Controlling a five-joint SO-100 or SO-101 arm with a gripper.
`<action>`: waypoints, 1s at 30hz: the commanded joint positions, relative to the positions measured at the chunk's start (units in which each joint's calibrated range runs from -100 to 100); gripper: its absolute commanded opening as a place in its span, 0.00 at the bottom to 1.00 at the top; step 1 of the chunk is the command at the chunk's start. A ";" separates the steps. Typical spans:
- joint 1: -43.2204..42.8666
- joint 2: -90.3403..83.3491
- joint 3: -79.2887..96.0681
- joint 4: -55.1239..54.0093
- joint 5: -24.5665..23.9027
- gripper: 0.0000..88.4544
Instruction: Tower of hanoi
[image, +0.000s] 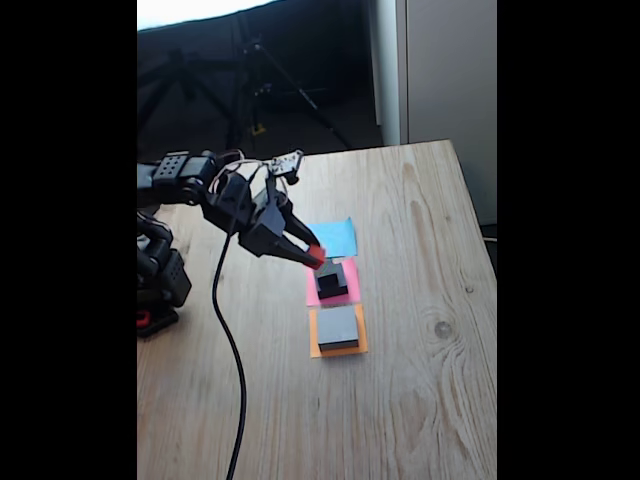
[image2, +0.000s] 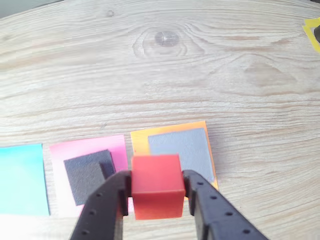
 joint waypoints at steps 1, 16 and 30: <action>-2.37 -4.97 -11.73 12.44 0.87 0.00; -8.64 -20.34 8.82 8.32 0.87 0.00; -10.56 -18.45 35.55 -26.32 0.87 0.00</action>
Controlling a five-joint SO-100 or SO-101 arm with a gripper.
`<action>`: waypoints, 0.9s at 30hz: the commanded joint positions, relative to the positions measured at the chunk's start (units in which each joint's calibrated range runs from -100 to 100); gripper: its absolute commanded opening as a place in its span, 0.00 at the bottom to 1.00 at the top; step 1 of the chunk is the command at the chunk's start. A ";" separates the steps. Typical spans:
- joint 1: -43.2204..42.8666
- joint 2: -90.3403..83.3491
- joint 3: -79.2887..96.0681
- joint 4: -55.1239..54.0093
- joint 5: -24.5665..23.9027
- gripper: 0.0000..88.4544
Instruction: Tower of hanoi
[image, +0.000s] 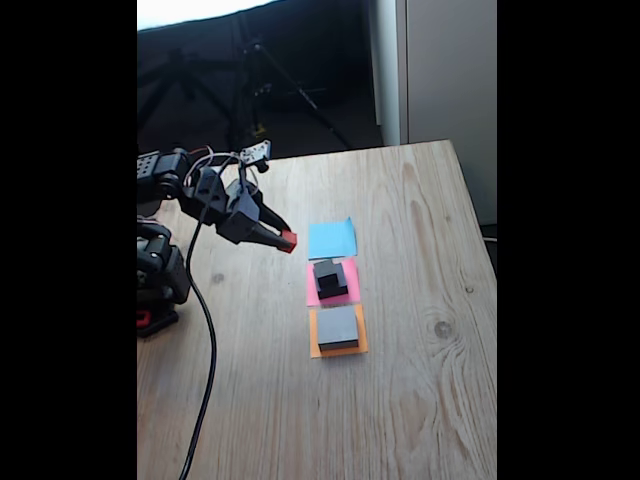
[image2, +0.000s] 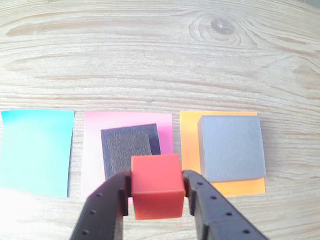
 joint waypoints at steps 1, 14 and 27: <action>-0.65 1.48 5.97 -15.23 0.87 0.00; -1.90 12.23 19.52 -49.63 0.87 0.00; -3.57 21.77 34.79 -81.03 0.87 0.00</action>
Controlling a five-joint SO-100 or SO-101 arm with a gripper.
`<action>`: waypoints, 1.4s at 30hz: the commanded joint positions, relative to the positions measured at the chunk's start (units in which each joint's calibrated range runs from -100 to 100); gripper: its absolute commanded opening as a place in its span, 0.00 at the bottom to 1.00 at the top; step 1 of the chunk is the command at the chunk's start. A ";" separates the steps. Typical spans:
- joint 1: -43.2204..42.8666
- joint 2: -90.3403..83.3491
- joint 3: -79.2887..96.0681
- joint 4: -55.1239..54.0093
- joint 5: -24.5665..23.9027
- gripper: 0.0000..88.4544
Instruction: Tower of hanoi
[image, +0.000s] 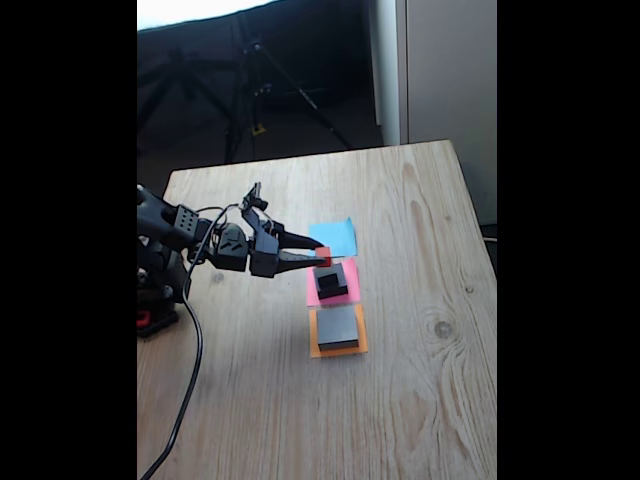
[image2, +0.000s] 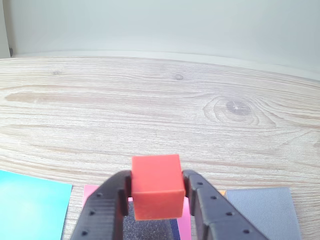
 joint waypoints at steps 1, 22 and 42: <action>-0.37 1.94 0.65 -5.95 0.87 0.00; -1.54 11.78 7.02 -21.89 0.87 0.00; -1.88 19.50 3.38 -27.23 0.87 0.00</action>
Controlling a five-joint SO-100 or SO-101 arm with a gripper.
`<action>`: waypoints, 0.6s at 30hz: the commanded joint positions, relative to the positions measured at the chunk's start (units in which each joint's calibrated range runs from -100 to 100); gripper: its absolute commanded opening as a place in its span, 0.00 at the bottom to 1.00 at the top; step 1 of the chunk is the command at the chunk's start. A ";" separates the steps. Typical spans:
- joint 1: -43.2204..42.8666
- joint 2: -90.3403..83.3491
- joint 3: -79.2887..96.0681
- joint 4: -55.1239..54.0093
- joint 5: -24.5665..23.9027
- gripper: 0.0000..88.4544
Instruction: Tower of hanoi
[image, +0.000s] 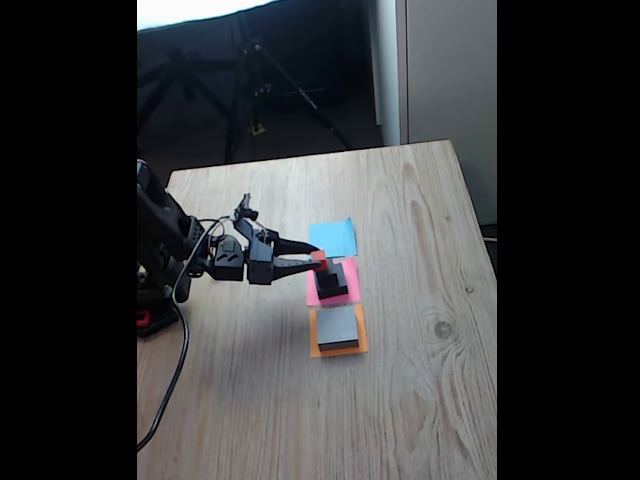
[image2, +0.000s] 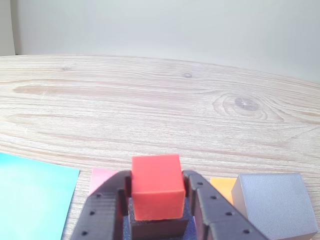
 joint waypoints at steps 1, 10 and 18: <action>-0.41 0.32 -1.84 -0.97 0.87 0.00; -0.91 3.65 -3.93 -1.54 0.87 0.00; -0.75 4.48 -4.75 -1.62 0.87 0.00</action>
